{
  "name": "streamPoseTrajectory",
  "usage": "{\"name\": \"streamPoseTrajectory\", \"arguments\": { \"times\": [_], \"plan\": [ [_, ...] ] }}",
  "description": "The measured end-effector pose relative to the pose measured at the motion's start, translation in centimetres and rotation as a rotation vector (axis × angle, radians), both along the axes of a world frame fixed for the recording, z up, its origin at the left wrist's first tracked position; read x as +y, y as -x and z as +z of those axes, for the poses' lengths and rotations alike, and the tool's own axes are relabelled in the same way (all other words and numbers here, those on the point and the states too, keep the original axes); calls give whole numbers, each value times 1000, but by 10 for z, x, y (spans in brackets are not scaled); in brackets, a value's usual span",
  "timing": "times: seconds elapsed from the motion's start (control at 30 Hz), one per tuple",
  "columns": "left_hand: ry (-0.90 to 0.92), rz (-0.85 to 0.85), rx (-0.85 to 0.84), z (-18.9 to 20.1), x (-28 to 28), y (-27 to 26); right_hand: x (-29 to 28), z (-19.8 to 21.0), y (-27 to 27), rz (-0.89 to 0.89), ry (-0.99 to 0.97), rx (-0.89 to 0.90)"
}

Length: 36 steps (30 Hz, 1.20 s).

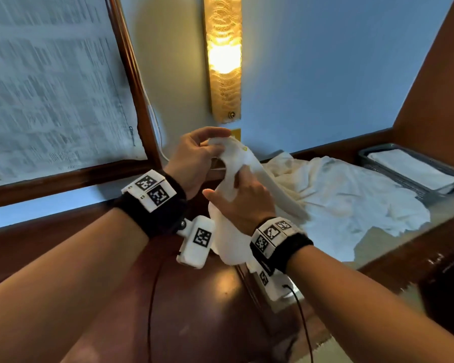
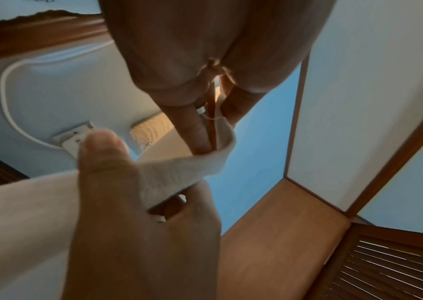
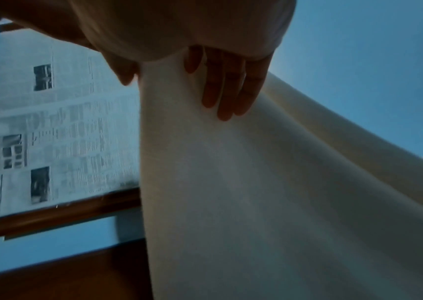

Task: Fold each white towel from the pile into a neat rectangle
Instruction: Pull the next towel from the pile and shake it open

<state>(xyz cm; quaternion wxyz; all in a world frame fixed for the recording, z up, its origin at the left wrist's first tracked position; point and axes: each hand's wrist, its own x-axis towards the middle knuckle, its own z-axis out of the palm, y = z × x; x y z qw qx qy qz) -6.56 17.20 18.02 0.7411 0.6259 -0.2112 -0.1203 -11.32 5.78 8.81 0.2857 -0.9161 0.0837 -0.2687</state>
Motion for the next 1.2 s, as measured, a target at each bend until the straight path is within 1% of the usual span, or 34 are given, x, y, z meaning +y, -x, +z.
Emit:
{"name": "streamPoseTrajectory", "arguments": {
  "times": [0.07,0.13,0.2,0.27,0.33,0.4,0.47,0.53,0.57,0.67,0.7,0.73,0.77,0.8,0.83,0.87,0.9,0.97,1.03,1.13,1.2],
  "plan": [
    [6,10,-5,4,1,7,5,6,-1,-79,50,-52],
    [-10,84,-57,8,6,6,3,14,3,-81,20,-75],
    [-37,185,-103,10,15,-4,-4,19,12,-51,64,31],
    [-73,280,-97,10,29,-18,-20,19,21,-58,232,199],
    [-92,371,-56,7,44,-33,-43,15,32,-89,331,364],
    [-104,442,1,1,56,-45,-71,11,43,-139,332,467],
    [-167,469,39,-12,64,-55,-97,14,50,-129,255,458],
    [-323,447,35,-28,65,-61,-117,21,51,-66,133,367],
    [-457,426,8,-36,66,-62,-120,25,47,-22,72,288],
    [-1065,290,-200,-47,57,-54,-123,50,36,87,-50,37],
    [-1162,205,-274,-47,49,-47,-119,60,32,123,-55,-8],
    [-1116,84,-314,-48,39,-38,-114,69,26,172,-46,-28],
    [-981,-44,-310,-48,26,-24,-108,77,21,208,-27,-20],
    [-837,-137,-305,-51,11,-12,-101,83,15,235,17,-9],
    [-711,-179,-320,-54,-5,-2,-95,87,11,254,74,-7],
    [-594,-167,-356,-57,-20,5,-90,89,7,278,117,-19],
    [-510,-95,-403,-61,-30,9,-86,90,5,304,123,-24],
    [-383,108,-470,-62,-42,9,-84,91,1,358,96,-21],
    [-355,284,-490,-57,-43,6,-88,93,-2,373,100,-27],
    [-385,355,-511,-45,-41,4,-94,95,-8,398,113,-63],
    [-394,390,-496,-33,-38,8,-93,97,-13,447,73,-94]
  ]
}}
